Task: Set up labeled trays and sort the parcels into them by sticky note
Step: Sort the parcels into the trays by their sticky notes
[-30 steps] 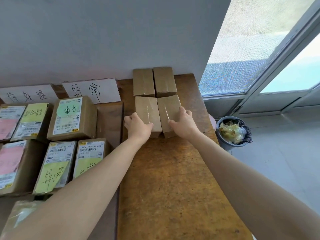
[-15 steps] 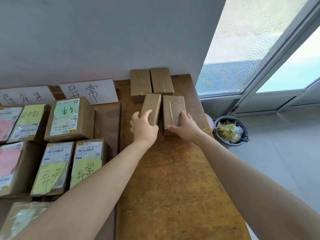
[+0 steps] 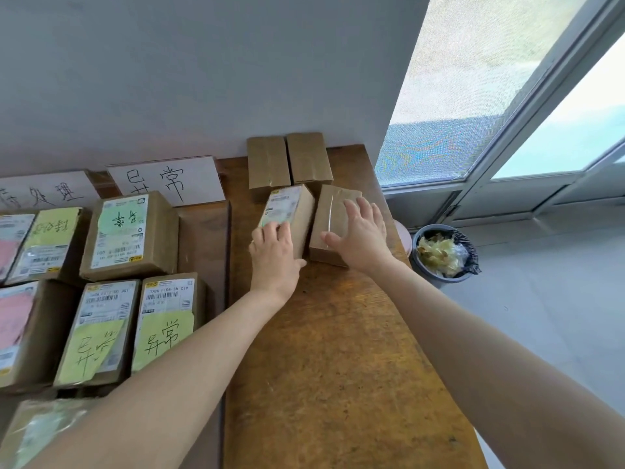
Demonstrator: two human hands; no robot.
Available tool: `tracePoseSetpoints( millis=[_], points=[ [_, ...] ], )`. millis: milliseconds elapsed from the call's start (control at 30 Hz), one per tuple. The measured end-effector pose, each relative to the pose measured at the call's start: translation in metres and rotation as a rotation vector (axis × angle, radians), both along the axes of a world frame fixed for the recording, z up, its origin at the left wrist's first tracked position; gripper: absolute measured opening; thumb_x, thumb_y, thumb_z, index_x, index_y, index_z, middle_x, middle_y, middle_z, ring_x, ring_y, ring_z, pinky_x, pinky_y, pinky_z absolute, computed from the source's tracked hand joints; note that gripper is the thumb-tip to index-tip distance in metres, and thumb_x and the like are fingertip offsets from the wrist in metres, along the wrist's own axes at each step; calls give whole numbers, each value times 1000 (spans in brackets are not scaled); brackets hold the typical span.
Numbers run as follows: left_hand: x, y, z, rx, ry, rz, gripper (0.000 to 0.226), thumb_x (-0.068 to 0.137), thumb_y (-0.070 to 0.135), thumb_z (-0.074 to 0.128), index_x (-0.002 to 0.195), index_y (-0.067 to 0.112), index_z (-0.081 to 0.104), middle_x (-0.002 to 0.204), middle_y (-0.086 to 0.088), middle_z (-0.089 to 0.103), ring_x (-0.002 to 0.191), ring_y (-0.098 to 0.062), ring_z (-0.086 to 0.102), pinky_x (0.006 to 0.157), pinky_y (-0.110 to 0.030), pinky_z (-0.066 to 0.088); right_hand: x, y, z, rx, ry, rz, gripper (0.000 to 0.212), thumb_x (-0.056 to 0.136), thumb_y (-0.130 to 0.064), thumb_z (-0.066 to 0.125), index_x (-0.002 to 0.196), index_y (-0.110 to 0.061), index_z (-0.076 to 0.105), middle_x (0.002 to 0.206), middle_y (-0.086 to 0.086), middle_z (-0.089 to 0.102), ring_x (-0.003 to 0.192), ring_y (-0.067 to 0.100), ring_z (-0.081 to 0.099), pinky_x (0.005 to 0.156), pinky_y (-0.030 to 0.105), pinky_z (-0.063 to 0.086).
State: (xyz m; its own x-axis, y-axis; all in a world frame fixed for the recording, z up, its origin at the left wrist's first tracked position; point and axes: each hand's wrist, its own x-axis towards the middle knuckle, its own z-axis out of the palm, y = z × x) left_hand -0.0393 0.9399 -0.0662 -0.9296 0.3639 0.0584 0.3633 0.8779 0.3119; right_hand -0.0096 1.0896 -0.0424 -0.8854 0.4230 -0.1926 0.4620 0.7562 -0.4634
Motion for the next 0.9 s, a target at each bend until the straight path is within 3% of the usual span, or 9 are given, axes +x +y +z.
tracePoseSetpoints(
  millis=[200,500,733,833,900],
  points=[
    [-8,-10,-1,139,-60,61,55,88,39,59,135,14,43,136,-6,39,125,-23,32,103,-36,30,-3,-4,-5,-6,-42,25,81,88,-45,58,150,-19,13,159,4,7,145,30,-3,118,48,6],
    [-19,-12,-8,234,-318,153,70,83,37,67,137,14,30,133,-9,45,119,-24,43,97,-42,43,-17,-15,-18,32,-84,10,81,82,-49,63,144,-14,23,154,6,14,142,31,5,114,51,18],
    [-26,-9,-7,295,-399,182,77,79,32,73,138,11,28,132,-11,42,120,-26,45,96,-46,46,-20,-9,-10,-29,-170,-76,85,75,-31,65,144,-15,19,152,6,11,141,32,6,106,59,27],
    [-28,-9,-7,275,-411,185,80,78,33,73,139,11,26,133,-11,42,120,-26,45,96,-46,46,-11,6,-1,-163,-82,-95,73,72,-25,63,138,-18,30,148,5,20,134,32,18,102,52,35],
    [-29,-7,-7,266,-417,184,80,78,33,74,138,11,27,133,-11,41,120,-26,45,96,-46,46,-4,19,5,-294,-21,-115,69,77,-20,61,140,-22,32,144,2,28,127,30,32,94,36,44]
  ],
)
